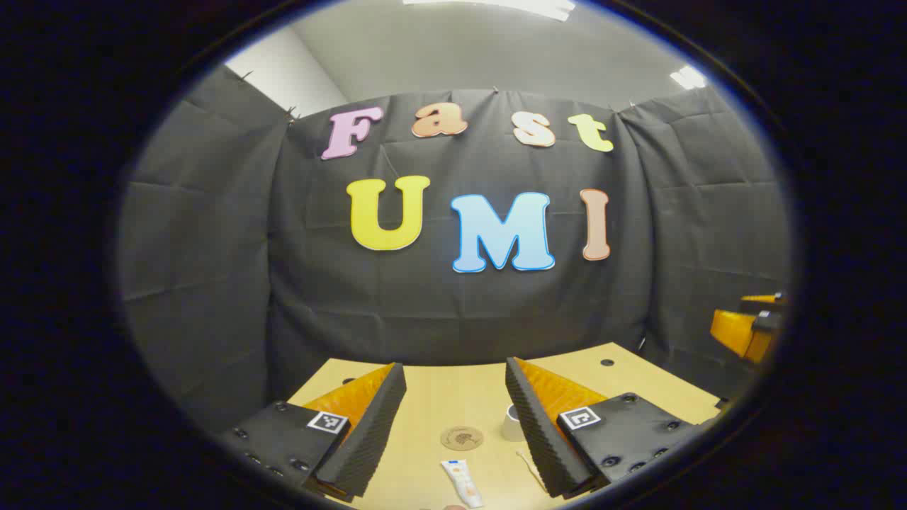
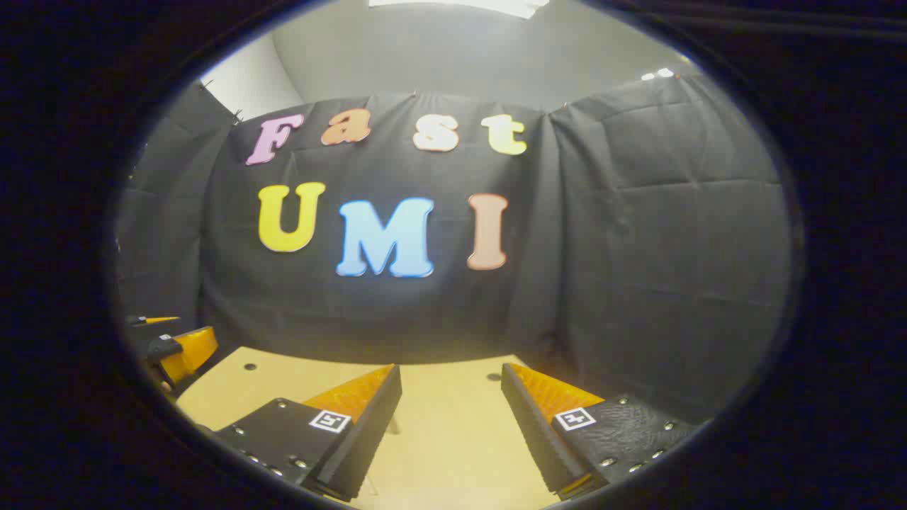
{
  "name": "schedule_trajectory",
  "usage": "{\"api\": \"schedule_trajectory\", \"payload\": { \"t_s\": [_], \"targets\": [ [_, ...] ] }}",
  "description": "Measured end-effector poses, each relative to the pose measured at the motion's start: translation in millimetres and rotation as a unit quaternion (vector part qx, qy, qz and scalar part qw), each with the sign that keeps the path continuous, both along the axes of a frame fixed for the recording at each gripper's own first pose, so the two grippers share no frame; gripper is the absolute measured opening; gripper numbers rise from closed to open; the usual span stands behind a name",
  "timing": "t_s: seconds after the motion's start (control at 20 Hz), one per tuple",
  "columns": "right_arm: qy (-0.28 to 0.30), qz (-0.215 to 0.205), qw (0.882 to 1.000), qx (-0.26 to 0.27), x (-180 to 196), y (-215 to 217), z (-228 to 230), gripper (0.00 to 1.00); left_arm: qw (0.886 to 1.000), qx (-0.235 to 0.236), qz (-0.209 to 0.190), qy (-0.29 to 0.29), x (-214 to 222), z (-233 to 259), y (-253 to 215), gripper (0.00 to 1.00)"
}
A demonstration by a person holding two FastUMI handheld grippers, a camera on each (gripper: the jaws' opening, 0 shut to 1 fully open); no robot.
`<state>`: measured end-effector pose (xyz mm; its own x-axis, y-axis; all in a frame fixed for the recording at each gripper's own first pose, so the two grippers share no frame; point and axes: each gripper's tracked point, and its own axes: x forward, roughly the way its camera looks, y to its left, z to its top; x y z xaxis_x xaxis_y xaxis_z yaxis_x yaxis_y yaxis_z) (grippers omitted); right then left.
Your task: Put the toothbrush and toothpaste on the desktop into the cup, then pick up the cup and place it on the coaster on the desktop.
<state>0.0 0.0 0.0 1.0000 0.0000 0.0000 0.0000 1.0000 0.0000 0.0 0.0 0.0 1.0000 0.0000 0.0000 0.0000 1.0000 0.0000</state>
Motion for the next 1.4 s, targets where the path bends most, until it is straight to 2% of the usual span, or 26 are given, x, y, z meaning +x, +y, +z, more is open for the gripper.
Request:
{"api": "schedule_trajectory", "payload": {
  "t_s": [0.1, 0.25, 0.55, 0.85, 1.15, 1.4],
  "targets": [
    [0.006, 0.015, 1.000, 0.009, 7, 16, -2, 0.89, 1.000, -0.003, 0.010, 0.016, 8, -10, 5, 0.93],
    [0.003, 0.027, 1.000, -0.011, 16, 24, 1, 0.89, 1.000, -0.006, 0.008, 0.027, 13, -16, 6, 0.93],
    [0.022, 0.052, 0.998, -0.017, 19, 37, -7, 0.89, 0.999, -0.006, 0.004, 0.032, 24, -21, 3, 0.93],
    [0.081, 0.090, 0.992, -0.037, 31, 67, -39, 0.89, 0.997, -0.010, -0.003, 0.075, 32, -51, 0, 0.93],
    [0.198, 0.133, 0.970, -0.054, 44, 88, -116, 0.89, 0.981, -0.013, -0.023, 0.192, 43, -152, -11, 0.93],
    [0.286, 0.156, 0.944, -0.060, 48, 117, -186, 0.89, 0.959, -0.020, -0.026, 0.281, 53, -233, -10, 0.93]
  ]
}}
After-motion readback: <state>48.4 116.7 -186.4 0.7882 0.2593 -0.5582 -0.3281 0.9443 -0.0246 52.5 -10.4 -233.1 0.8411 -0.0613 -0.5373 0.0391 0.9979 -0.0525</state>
